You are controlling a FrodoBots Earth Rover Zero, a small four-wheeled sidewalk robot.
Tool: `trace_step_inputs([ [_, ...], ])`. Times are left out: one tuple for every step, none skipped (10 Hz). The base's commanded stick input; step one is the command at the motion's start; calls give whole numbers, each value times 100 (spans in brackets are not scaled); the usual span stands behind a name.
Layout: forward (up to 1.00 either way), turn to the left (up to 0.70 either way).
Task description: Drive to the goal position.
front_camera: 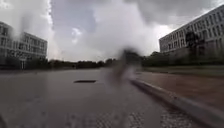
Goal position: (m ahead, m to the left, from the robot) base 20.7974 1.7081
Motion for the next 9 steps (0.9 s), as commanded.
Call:
trace_step_inputs([
  [70,0],
  [70,0],
  [70,0],
  [70,0],
  [70,0],
  [70,0],
  [70,0],
  [70,0],
  [70,0],
])
